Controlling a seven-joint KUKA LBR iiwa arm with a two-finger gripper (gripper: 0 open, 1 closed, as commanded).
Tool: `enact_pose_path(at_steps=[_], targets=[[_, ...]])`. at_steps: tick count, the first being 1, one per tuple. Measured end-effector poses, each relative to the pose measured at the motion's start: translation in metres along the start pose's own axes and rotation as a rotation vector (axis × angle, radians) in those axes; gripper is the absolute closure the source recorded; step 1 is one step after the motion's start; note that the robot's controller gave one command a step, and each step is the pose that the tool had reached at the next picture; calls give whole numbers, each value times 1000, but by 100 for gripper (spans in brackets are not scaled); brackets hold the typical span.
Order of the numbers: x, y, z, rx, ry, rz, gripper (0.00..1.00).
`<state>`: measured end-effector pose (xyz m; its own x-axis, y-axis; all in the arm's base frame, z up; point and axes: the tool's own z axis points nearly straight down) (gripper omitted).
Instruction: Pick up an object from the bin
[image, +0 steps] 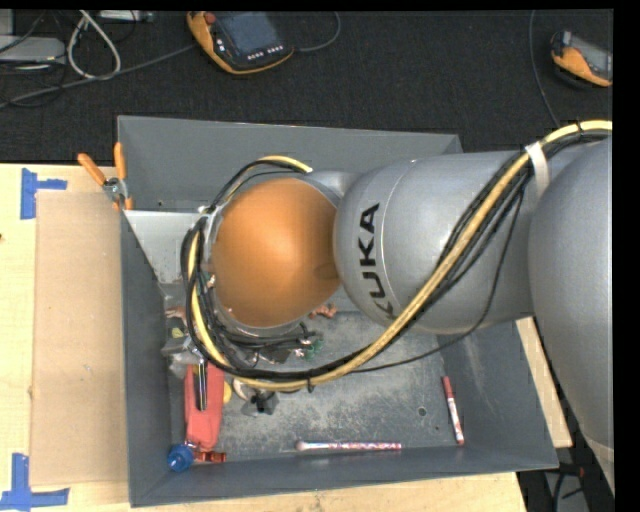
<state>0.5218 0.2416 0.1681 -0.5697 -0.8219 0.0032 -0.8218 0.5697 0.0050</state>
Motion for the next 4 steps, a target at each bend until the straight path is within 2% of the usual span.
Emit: enact_pose_path(at_steps=[1,2,3,4], targets=[[0,0,7,0,-1,-37,0],[17,12,-12,-1,0,-212,0],[23,8,7,-3,0,-331,0],[26,10,21,-3,0,-105,0]])
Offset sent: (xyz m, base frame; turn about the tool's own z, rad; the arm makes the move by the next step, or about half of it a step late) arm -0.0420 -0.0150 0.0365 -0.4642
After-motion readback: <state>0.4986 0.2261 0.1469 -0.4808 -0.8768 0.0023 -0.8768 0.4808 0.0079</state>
